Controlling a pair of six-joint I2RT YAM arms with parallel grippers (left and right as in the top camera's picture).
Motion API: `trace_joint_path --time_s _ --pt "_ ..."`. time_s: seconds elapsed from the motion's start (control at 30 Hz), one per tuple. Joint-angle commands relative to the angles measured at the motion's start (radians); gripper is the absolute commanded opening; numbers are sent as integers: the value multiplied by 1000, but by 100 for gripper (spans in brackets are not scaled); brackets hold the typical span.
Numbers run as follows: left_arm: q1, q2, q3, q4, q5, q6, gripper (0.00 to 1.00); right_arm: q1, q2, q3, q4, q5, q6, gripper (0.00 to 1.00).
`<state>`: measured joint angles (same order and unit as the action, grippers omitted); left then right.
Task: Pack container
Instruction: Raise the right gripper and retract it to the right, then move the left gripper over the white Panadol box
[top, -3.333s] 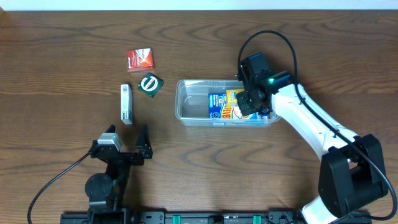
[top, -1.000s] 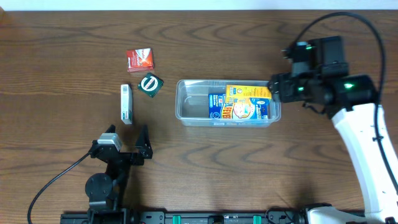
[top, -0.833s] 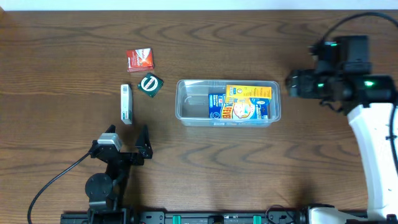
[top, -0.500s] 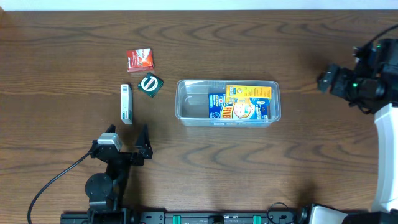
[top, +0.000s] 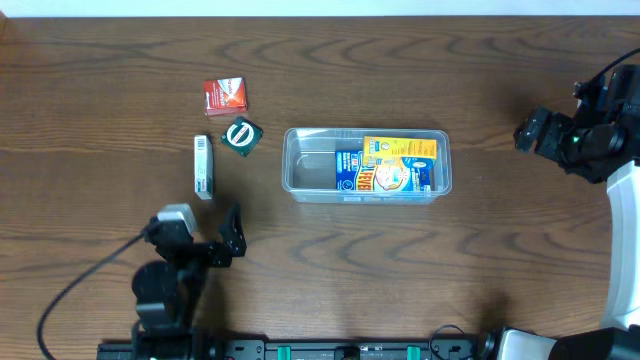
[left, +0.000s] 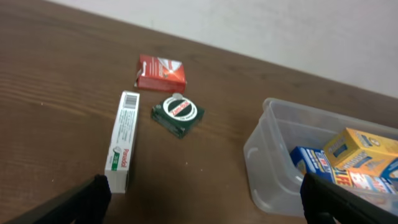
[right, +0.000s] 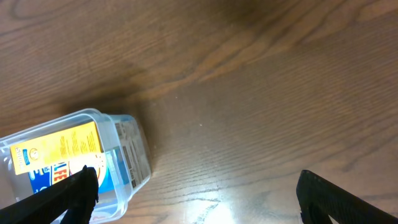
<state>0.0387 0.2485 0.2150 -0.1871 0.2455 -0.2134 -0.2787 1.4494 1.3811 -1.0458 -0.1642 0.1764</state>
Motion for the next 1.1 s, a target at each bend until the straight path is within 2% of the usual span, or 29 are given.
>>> trace_joint_path --time_s 0.0,0.2,0.43,0.6,0.73,1.07 --pt "4 160 157 -27 11 -8 98 -8 2 14 0 -5 10 99" --pt "5 498 468 -203 -74 0 98 -8 2 14 0 -5 10 99" --pt "12 815 790 -492 -101 100 98 -8 2 14 11 -5 10 99" --pt "11 924 817 -565 -109 140 98 -26 2 14 20 -5 12 99" --pt "12 1006 817 -565 -109 143 98 -80 2 14 31 -21 37 99" --pt "12 1167 817 -486 -133 138 98 -187 2 14 29 -50 36 99"
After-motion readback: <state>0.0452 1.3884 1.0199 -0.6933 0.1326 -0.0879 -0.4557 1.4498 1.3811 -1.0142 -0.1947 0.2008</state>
